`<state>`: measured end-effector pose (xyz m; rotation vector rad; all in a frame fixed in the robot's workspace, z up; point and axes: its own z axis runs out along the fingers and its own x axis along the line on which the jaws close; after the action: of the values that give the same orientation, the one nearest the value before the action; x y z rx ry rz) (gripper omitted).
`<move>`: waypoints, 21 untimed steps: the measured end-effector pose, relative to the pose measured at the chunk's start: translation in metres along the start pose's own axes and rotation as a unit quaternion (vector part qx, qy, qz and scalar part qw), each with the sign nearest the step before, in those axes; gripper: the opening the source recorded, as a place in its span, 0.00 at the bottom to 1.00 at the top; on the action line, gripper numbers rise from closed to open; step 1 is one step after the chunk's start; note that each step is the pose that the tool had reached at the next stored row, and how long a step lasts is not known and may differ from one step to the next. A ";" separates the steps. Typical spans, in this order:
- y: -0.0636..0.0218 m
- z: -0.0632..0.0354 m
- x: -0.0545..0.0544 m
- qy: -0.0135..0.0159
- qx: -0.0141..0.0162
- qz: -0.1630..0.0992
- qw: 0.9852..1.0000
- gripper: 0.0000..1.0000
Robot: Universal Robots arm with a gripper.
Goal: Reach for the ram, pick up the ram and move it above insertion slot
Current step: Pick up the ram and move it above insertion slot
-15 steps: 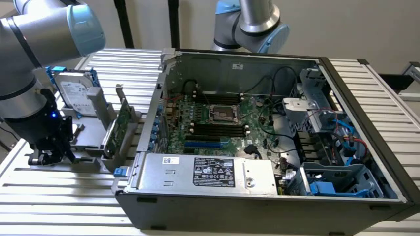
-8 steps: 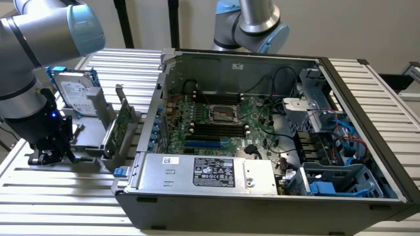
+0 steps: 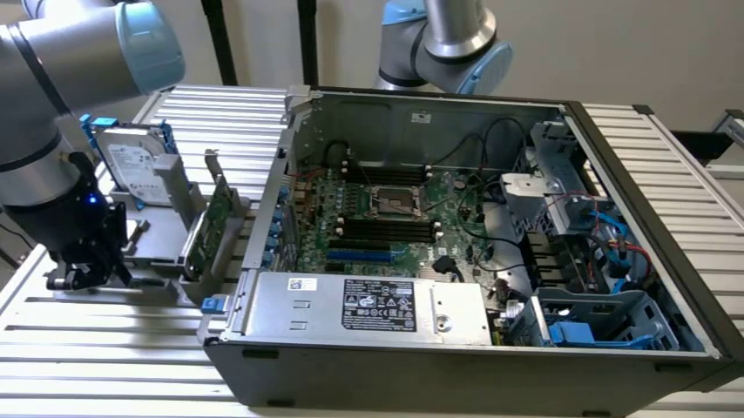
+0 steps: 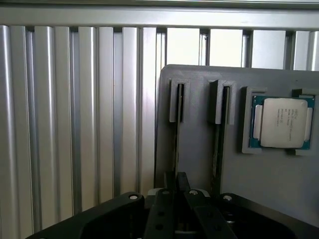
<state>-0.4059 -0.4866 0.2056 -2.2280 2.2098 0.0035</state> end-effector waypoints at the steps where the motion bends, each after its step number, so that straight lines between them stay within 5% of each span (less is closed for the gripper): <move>1: 0.0000 -0.0026 0.000 0.000 0.000 0.000 1.000 0.13; 13: -0.0021 -0.0537 0.000 0.000 -0.001 0.000 1.000 0.13; 21: -0.0169 -0.0902 0.000 -0.003 -0.001 -0.006 1.000 0.13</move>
<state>-0.3891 -0.4866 0.2959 -2.2402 2.1949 0.0118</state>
